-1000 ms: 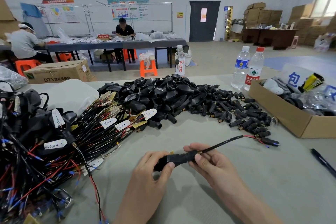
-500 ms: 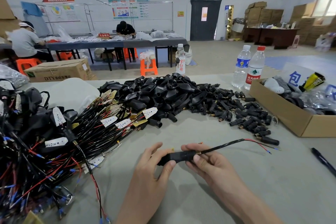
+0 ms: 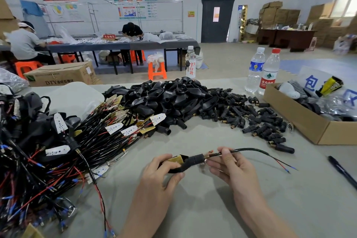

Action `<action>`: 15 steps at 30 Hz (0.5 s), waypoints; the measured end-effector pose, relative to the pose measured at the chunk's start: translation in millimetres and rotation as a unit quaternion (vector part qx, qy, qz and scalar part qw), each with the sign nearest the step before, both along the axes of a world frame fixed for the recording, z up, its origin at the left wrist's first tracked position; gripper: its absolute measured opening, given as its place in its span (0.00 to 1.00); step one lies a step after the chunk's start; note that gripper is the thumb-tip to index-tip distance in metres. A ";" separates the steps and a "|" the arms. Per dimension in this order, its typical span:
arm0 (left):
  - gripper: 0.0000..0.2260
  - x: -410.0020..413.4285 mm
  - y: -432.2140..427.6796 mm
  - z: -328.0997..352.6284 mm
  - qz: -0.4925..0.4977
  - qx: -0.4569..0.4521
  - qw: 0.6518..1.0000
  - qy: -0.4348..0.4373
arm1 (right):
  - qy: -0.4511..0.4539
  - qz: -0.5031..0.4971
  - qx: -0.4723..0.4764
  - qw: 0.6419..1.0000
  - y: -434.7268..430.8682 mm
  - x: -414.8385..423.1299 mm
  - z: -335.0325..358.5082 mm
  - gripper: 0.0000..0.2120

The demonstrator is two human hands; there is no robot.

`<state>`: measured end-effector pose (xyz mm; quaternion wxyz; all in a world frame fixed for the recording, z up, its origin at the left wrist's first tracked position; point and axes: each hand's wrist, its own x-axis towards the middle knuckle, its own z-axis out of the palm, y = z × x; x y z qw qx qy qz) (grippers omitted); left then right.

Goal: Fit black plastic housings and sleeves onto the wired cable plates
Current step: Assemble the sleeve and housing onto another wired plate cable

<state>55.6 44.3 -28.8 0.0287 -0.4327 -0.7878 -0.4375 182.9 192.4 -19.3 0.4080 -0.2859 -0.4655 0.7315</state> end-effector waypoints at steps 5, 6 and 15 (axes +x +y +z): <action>0.06 -2.7 -2.0 -0.2 0.014 0.002 1.000 0.005 | 0.040 -0.094 -0.043 0.994 17.4 10.3 1.9 0.11; 0.06 -1.8 -1.7 -0.6 0.012 0.003 1.000 0.012 | 0.053 -0.078 -0.052 0.994 16.6 10.2 2.0 0.13; 0.08 1.6 -0.4 -2.8 -0.062 0.033 0.997 -0.014 | -0.033 0.009 0.019 0.999 -2.8 -4.8 -8.2 0.05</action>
